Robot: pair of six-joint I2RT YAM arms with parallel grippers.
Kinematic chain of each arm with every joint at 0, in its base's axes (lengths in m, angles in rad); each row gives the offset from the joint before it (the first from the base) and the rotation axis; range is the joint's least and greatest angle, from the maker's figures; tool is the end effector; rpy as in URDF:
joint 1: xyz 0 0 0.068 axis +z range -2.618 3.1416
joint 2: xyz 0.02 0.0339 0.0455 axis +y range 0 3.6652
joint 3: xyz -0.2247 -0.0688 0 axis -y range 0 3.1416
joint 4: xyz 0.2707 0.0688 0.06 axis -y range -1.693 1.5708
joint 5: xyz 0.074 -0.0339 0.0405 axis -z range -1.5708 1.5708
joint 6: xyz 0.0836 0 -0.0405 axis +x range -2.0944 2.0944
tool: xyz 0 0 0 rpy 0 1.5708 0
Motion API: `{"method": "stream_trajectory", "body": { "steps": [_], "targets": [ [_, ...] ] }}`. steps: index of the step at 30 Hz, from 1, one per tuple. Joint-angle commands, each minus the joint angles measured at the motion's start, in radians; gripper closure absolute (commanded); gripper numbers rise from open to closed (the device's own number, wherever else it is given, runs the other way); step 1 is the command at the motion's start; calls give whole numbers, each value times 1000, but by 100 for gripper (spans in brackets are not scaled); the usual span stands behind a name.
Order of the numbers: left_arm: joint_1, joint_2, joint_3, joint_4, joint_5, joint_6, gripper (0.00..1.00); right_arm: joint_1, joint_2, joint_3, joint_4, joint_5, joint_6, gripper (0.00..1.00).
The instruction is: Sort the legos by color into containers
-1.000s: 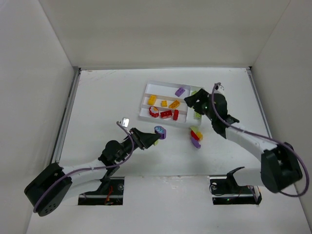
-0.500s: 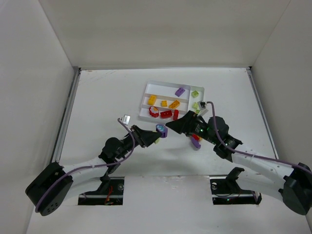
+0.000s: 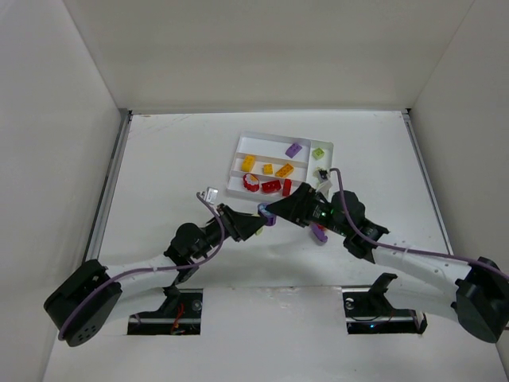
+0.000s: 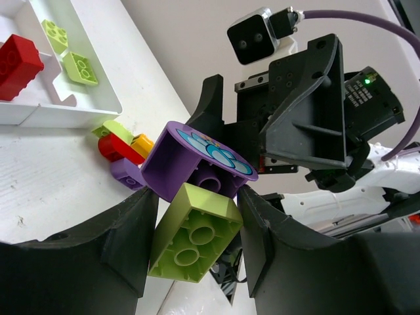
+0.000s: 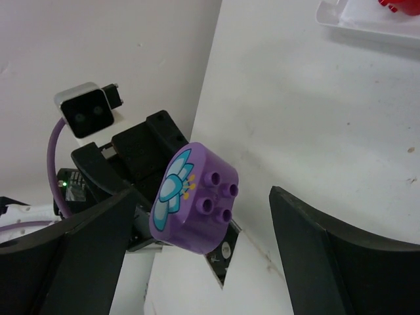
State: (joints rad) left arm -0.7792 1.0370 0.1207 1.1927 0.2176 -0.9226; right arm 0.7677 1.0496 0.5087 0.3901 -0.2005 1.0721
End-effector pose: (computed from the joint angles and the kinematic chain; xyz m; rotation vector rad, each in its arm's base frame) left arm 0.1778 -0.2010 0.1712 0.1063 1.4779 -1.5645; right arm 0.2224 0.2378 0.1970 0.1304 1.9741 1.4679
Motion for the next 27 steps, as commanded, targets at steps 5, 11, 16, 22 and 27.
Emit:
{"method": "stream_trajectory", "body": {
  "steps": [5, 11, 16, 22, 27],
  "targets": [
    [-27, 26, 48, 73, -21, 67, 73, 9, 44, 14, 125, -62, 97, 26],
    [-38, 35, 56, 73, -26, 88, 73, 9, 84, 16, 153, -74, 121, 34],
    [-41, 35, 57, 74, -26, 96, 73, 2, 75, 2, 155, -56, 137, 50],
    [-41, 40, 51, 73, -27, 100, 68, -20, 52, -15, 182, -46, 143, 64],
    [-48, 31, 46, 76, -52, 100, 53, -28, 49, -16, 190, -31, 149, 64]
  ]
}}
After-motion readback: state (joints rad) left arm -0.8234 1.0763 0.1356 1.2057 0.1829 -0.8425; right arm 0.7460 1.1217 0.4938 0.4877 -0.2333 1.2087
